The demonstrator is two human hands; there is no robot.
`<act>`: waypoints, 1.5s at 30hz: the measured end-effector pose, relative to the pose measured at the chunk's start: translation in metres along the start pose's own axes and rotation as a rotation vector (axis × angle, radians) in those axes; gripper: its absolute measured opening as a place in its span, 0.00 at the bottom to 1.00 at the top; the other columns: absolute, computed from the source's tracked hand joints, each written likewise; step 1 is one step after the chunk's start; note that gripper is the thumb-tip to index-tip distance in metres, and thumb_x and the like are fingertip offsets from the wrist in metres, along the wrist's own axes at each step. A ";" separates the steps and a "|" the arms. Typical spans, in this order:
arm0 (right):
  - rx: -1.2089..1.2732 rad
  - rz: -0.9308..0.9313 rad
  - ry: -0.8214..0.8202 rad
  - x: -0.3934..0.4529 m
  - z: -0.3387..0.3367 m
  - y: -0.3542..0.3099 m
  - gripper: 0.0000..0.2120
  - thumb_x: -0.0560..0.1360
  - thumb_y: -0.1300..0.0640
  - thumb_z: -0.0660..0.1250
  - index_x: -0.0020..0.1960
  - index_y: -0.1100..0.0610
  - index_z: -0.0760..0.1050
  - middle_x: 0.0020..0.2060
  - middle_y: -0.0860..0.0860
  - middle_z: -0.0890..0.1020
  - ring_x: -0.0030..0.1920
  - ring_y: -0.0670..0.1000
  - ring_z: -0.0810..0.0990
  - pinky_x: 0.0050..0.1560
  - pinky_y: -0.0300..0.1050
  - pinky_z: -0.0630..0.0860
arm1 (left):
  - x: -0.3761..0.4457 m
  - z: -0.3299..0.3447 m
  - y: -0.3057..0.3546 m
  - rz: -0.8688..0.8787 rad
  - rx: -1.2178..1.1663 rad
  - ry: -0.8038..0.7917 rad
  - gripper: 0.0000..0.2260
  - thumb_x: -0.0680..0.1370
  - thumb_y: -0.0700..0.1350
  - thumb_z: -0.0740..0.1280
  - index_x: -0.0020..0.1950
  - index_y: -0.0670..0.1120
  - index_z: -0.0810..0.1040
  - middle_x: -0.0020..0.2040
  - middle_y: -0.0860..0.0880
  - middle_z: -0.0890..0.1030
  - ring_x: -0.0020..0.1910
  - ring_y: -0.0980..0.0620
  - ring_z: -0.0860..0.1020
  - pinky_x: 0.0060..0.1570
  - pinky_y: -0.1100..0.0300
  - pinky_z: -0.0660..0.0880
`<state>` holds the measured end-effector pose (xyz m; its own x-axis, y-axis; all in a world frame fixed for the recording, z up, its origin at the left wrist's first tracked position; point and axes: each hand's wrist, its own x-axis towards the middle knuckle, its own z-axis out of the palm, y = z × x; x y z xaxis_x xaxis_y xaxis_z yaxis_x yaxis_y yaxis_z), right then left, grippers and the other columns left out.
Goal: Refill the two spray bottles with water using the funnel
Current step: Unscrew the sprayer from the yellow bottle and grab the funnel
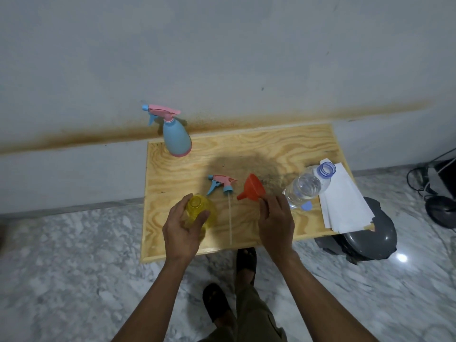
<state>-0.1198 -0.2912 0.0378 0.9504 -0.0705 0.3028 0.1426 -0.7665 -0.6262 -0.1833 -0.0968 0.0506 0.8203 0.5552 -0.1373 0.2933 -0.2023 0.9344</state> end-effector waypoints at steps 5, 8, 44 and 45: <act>0.015 -0.426 0.032 0.031 -0.031 -0.040 0.04 0.80 0.61 0.68 0.50 0.61 0.80 0.45 0.57 0.80 0.43 0.58 0.79 0.39 0.51 0.76 | 0.000 0.003 0.001 -0.010 0.000 0.004 0.24 0.72 0.46 0.78 0.66 0.56 0.77 0.62 0.53 0.80 0.58 0.69 0.76 0.58 0.60 0.77; 0.030 -0.663 -0.013 0.040 -0.040 -0.069 0.03 0.77 0.65 0.71 0.50 0.62 0.81 0.44 0.57 0.80 0.42 0.58 0.79 0.38 0.51 0.76 | 0.001 0.003 0.000 0.001 0.033 0.024 0.24 0.71 0.45 0.79 0.65 0.56 0.77 0.61 0.53 0.81 0.59 0.62 0.78 0.59 0.53 0.79; 0.073 -0.676 -0.230 0.015 -0.015 -0.070 0.16 0.74 0.65 0.74 0.60 0.57 0.80 0.46 0.55 0.79 0.43 0.55 0.80 0.31 0.48 0.77 | 0.008 -0.005 -0.005 0.015 0.137 0.015 0.18 0.68 0.47 0.81 0.55 0.47 0.81 0.46 0.53 0.83 0.43 0.57 0.79 0.40 0.76 0.68; 0.087 -0.633 -0.225 0.014 -0.017 -0.069 0.14 0.75 0.64 0.73 0.60 0.57 0.80 0.46 0.55 0.79 0.43 0.55 0.80 0.31 0.48 0.78 | 0.008 -0.005 -0.006 0.013 0.140 0.015 0.18 0.68 0.46 0.81 0.55 0.46 0.81 0.46 0.52 0.84 0.43 0.55 0.79 0.40 0.77 0.68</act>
<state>-0.1206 -0.2503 0.0970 0.7094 0.5169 0.4791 0.7034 -0.5617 -0.4355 -0.1805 -0.0871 0.0457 0.8175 0.5633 -0.1201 0.3493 -0.3190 0.8811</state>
